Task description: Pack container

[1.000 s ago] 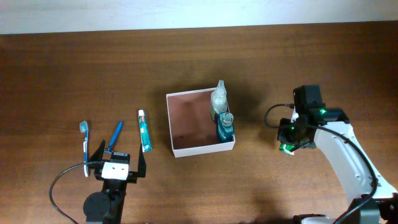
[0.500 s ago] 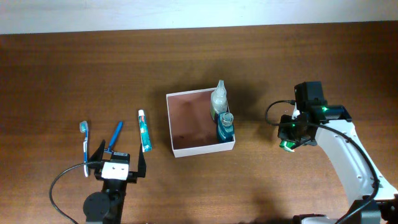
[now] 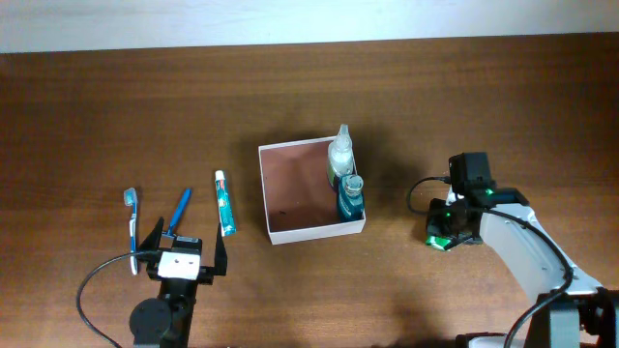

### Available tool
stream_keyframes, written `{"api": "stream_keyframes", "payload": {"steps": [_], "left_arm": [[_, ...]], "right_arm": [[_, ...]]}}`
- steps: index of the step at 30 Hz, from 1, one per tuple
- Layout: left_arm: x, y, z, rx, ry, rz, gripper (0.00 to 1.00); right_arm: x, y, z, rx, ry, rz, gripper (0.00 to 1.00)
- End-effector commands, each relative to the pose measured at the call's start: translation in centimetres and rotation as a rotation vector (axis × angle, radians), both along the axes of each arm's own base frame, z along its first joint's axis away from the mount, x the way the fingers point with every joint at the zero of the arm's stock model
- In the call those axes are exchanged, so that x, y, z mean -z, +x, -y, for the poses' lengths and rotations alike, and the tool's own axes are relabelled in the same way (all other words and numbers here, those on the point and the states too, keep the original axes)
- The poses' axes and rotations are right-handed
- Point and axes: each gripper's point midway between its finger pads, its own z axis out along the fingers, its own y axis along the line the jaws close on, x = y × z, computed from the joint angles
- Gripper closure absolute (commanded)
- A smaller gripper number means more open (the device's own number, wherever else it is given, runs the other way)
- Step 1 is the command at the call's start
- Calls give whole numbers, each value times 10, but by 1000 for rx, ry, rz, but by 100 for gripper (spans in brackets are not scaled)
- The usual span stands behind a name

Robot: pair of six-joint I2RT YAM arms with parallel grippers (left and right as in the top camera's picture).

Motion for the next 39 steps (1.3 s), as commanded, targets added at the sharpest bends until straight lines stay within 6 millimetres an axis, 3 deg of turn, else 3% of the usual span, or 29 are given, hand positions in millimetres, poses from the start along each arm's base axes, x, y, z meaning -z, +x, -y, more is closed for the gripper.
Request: {"api": "stream_keyframes", "payload": {"steps": [1, 17, 21, 30, 33, 39], "left_arm": [[2, 0, 0, 6, 15, -2, 1], [2, 0, 0, 6, 15, -2, 1], [2, 0, 0, 6, 15, -2, 1], [2, 0, 0, 6, 15, -2, 1], [2, 0, 0, 6, 15, -2, 1], [2, 0, 0, 6, 15, -2, 1]], "right_arm": [[5, -3, 3, 12, -5, -15, 41], [12, 5, 3, -11, -9, 36, 41], [16, 8, 3, -28, -13, 44, 48], [48, 2, 2, -41, -7, -49, 51], [46, 3, 0, -43, 3, -50, 65], [40, 5, 0, -43, 3, -60, 76]]}}
